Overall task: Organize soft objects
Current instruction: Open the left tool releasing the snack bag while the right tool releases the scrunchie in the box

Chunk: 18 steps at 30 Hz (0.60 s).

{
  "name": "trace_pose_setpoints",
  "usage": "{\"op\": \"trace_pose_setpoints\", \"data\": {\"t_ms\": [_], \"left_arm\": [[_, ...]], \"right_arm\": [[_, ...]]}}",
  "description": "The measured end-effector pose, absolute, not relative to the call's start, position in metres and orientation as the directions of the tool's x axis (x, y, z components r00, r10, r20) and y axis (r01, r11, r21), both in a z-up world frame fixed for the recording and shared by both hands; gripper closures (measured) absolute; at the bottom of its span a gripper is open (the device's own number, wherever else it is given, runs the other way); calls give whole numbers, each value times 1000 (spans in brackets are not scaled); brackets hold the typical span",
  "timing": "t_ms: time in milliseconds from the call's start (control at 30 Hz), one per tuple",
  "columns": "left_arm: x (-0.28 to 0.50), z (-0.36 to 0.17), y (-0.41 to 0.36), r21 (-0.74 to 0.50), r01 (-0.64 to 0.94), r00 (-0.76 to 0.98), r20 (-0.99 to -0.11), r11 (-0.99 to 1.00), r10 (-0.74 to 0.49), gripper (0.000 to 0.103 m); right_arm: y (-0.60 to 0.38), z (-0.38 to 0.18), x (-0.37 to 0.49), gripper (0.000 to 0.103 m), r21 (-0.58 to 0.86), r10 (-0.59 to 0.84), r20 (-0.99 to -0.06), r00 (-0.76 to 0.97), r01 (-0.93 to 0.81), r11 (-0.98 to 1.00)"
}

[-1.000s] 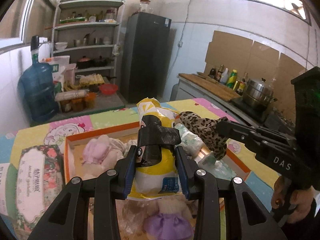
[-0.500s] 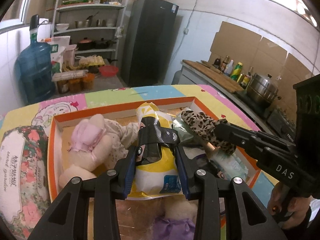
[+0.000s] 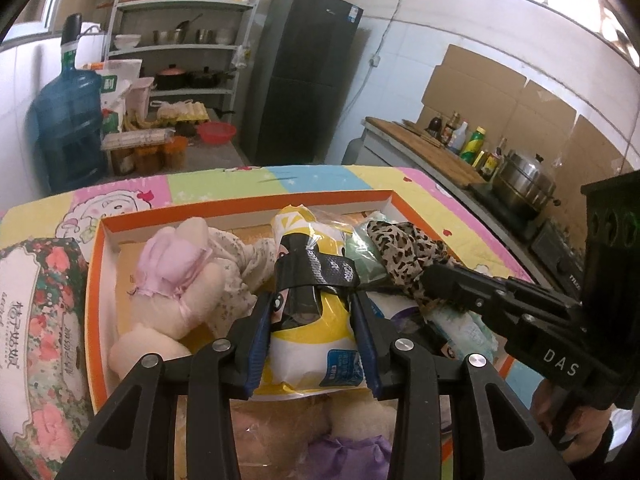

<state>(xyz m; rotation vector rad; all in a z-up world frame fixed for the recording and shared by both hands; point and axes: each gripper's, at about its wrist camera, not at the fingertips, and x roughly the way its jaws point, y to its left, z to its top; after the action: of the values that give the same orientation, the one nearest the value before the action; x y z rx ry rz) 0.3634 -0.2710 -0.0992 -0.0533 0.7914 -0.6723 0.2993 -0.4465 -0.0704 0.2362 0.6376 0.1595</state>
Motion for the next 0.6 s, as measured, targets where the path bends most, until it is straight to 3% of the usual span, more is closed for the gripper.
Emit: {"op": "trace_pose_setpoints", "data": {"t_ms": [100, 200, 300, 367, 600], "left_arm": [[367, -100, -269, -305, 534, 497, -642, 789, -584, 60], [366, -100, -269, -307, 537, 497, -637, 786, -589, 46], [364, -99, -268, -300, 539, 507, -631, 787, -587, 35], [363, -99, -267, -302, 538, 507, -630, 787, -588, 34], [359, -94, -262, -307, 541, 511, -619, 783, -596, 33]], "right_arm": [[-447, -71, 299, 93, 276, 229, -567, 791, -79, 958], [-447, -71, 298, 90, 275, 226, -568, 792, -76, 958], [-447, -70, 299, 77, 277, 227, -566, 793, -76, 958], [-446, -69, 297, 66, 276, 224, -564, 795, -74, 958], [-444, -65, 292, 64, 271, 212, -559, 802, -64, 960]]}}
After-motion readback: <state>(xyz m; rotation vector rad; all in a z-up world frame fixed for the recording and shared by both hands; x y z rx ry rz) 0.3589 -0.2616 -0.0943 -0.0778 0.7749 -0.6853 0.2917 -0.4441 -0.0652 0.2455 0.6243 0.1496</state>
